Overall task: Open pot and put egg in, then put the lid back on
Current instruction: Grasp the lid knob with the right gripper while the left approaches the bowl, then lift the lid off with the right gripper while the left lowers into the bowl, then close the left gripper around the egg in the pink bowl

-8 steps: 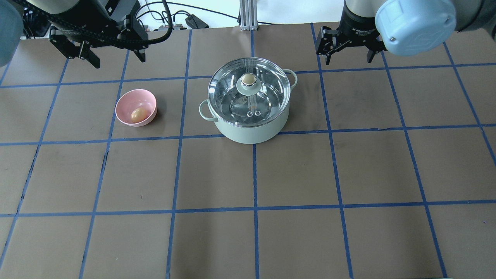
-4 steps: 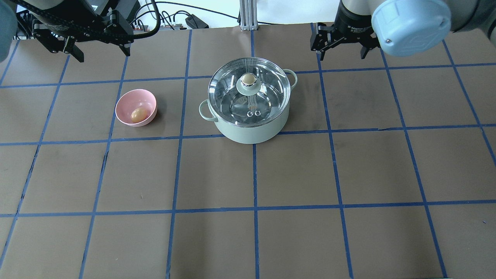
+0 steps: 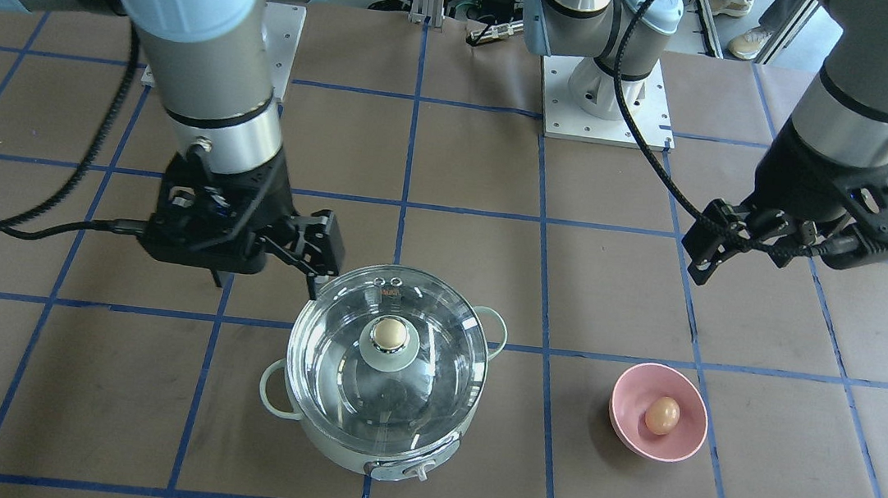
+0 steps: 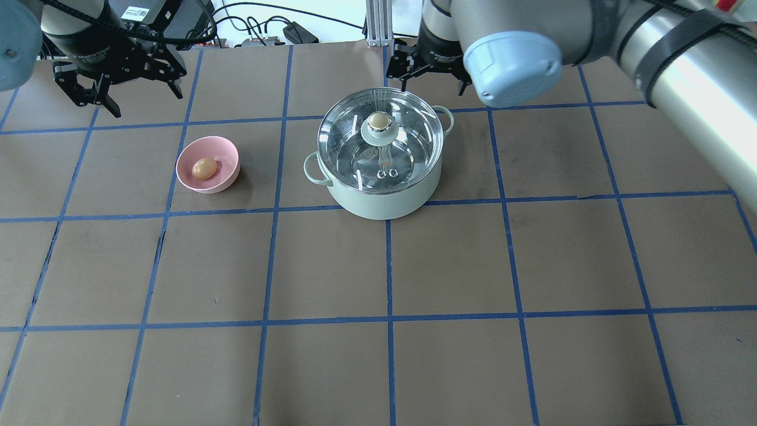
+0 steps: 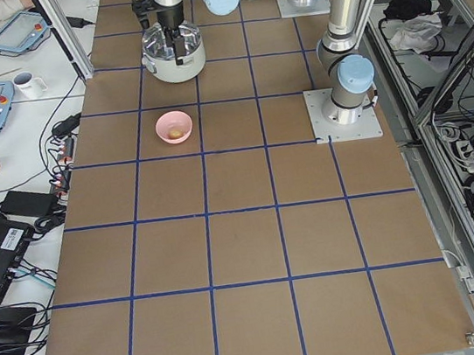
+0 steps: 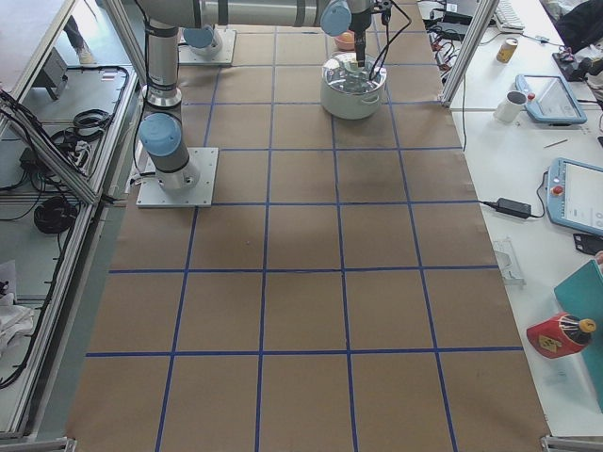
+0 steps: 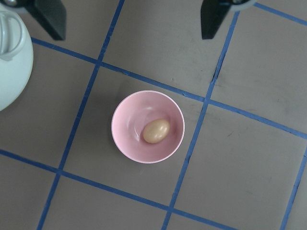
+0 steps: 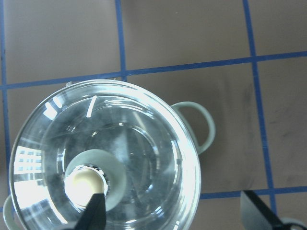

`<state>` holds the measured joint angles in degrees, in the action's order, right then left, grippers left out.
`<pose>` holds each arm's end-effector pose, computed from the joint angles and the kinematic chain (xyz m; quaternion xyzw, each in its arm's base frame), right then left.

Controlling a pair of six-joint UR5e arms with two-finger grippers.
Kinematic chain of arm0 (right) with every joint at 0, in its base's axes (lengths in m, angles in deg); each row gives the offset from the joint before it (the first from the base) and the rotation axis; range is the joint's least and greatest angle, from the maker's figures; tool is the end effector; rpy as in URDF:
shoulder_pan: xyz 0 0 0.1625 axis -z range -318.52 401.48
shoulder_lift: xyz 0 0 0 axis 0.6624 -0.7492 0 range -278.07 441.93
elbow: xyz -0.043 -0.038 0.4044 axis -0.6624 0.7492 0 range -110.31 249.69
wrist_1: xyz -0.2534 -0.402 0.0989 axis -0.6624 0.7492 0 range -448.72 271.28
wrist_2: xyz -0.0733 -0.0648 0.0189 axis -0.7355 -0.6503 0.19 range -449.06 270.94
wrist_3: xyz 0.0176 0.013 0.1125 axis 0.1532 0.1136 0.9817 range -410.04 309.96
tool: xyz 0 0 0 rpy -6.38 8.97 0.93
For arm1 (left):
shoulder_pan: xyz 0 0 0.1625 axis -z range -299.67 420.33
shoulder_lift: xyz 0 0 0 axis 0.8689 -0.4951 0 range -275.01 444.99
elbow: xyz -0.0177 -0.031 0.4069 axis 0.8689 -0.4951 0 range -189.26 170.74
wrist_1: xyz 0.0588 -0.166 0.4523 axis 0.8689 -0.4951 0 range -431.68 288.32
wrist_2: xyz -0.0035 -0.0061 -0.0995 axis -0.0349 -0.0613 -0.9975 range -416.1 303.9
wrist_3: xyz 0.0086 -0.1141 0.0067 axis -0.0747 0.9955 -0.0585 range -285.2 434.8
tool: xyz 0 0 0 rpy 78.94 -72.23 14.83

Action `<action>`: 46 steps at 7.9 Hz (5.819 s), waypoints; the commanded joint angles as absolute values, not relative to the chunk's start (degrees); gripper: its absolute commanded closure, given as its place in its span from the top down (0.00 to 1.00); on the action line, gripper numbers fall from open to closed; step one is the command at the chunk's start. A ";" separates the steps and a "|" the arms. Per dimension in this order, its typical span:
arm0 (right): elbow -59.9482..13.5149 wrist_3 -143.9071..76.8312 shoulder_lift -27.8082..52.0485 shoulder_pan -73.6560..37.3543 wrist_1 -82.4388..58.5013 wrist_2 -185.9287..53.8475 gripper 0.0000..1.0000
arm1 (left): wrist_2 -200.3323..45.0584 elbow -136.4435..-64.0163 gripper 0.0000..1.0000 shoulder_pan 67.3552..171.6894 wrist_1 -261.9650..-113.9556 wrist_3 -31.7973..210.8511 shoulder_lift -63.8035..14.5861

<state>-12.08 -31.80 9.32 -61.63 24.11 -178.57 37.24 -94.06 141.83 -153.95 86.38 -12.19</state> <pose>0.2911 -0.6579 0.3901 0.0439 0.9919 -0.1133 0.0363 -0.0324 -0.6400 0.4479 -0.1755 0.9828 -0.0509 0.0277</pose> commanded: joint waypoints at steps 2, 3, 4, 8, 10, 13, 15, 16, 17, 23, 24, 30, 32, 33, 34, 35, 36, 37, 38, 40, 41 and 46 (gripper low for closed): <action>-10.38 -24.91 17.75 -68.29 28.88 -178.45 1.00 | 37.32 -99.24 1.00 141.19 -149.76 77.77 -15.56; -10.38 -24.82 18.90 -68.38 29.84 -178.45 1.00 | 37.15 -101.00 1.00 141.27 -148.07 75.26 -15.65; -10.20 -24.73 19.35 -68.30 30.02 -178.45 1.00 | 37.15 -101.89 1.00 141.27 -146.84 73.58 -15.74; -10.11 -24.90 19.09 -68.29 29.85 -178.36 0.11 | 31.83 -103.82 1.00 141.27 -141.75 58.19 -18.19; -10.03 -25.87 18.74 -68.29 29.76 -178.27 0.00 | 32.31 -104.89 1.00 140.58 -137.89 51.63 -20.03; -9.59 -34.78 13.75 -66.98 25.23 -178.27 0.00 | 31.61 -105.06 1.00 134.43 -135.58 43.52 -23.99; -9.59 -41.82 9.88 -60.34 21.00 -176.97 0.00 | 31.44 -105.06 1.00 134.51 -130.60 43.94 -27.23; -9.67 -46.22 8.29 -56.38 18.62 -175.39 0.00 | 30.13 -105.06 1.00 134.59 -128.04 44.03 -27.77; -10.11 -50.70 7.06 -52.51 17.03 -175.72 0.00 | 26.38 -105.15 1.00 134.59 -128.02 43.86 -27.87; -12.66 -64.27 6.87 -46.24 16.14 -178.54 0.00 | 30.11 -106.29 1.00 134.59 -127.76 47.36 -32.08; -12.66 -64.97 6.87 -45.36 16.05 -178.27 0.00 | 30.90 -106.12 1.00 134.68 -127.76 47.64 -32.08; -12.66 -69.01 6.87 -42.11 17.46 -178.36 0.00 | 30.21 -106.11 0.90 136.18 -125.82 47.99 -32.17; -12.66 -71.48 6.69 -40.53 17.98 -178.27 0.00 | 30.29 -106.20 0.87 136.18 -125.65 47.46 -32.35; -12.66 -71.92 6.52 -40.52 17.98 -178.36 0.00 | 30.29 -106.20 0.85 136.18 -125.21 46.33 -33.13; -12.66 -72.18 6.52 -40.43 18.07 -178.45 0.00 | 30.38 -106.29 0.85 136.18 -124.34 45.80 -33.84; -12.66 -72.97 6.69 -40.43 18.16 -178.27 0.00 | 30.55 -106.29 0.85 136.18 -124.33 46.14 -33.93; -12.66 -73.15 6.69 -40.35 18.16 -177.84 0.00 | 30.56 -106.29 0.85 136.18 -124.41 46.58 -33.93; -12.66 -73.50 6.87 -40.26 18.07 -177.92 0.00 | 30.47 -106.29 0.85 136.18 -124.42 47.02 -34.02; -12.66 -74.11 6.96 -40.26 18.07 -177.92 0.00 | 30.29 -106.29 0.85 136.18 -124.42 47.02 -34.19; -12.66 -74.12 6.96 -40.26 18.16 -177.66 0.00 | 30.12 -106.29 0.85 136.18 -124.42 46.94 -34.37; -12.66 -74.12 7.04 -40.26 18.07 -177.66 0.00 | 30.03 -106.38 0.84 136.18 -124.42 46.94 -34.46; -13.01 -74.12 6.96 -40.26 17.98 -177.48 0.00 | 30.12 -106.82 0.78 136.18 -124.33 46.94 -34.81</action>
<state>-12.89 -74.06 6.99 -40.20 17.99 -177.62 30.07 -106.76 136.18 -124.37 46.95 -34.63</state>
